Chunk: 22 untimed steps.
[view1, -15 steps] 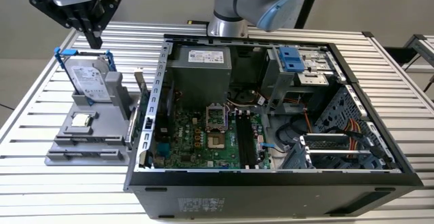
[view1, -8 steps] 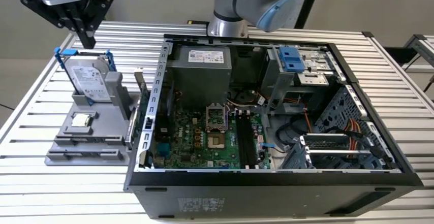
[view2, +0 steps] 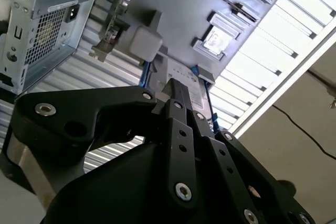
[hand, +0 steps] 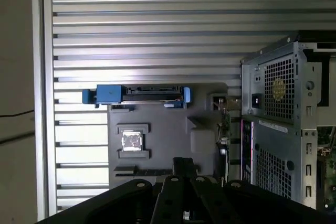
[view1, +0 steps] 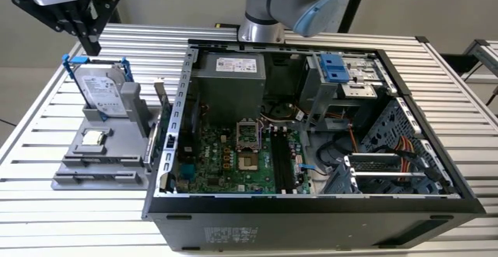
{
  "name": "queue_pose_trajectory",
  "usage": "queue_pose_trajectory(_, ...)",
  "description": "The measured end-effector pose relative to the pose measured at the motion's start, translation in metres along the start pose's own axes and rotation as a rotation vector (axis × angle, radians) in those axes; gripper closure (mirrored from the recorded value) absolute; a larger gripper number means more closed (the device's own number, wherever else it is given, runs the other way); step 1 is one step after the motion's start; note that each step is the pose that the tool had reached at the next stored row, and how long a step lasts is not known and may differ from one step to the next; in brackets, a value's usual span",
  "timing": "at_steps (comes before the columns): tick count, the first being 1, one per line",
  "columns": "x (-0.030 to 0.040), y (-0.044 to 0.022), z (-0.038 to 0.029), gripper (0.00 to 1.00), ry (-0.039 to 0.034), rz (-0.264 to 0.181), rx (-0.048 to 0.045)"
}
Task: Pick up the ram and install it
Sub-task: 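Reach for the ram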
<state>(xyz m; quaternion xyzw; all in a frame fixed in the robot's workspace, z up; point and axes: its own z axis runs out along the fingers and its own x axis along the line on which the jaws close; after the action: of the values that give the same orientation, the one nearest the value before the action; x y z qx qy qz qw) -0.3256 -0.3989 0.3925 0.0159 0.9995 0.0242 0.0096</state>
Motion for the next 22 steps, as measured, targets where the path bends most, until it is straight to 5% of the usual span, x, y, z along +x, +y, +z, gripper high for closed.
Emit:
queue_pose_trajectory(14, 0.0220, -0.0007, -0.0004, 1.00, 0.0000, 0.000, 0.0000)
queue_pose_trajectory(22, 0.0243, -0.0010, -0.0005, 1.00, 0.0000, 0.000, 0.0000)
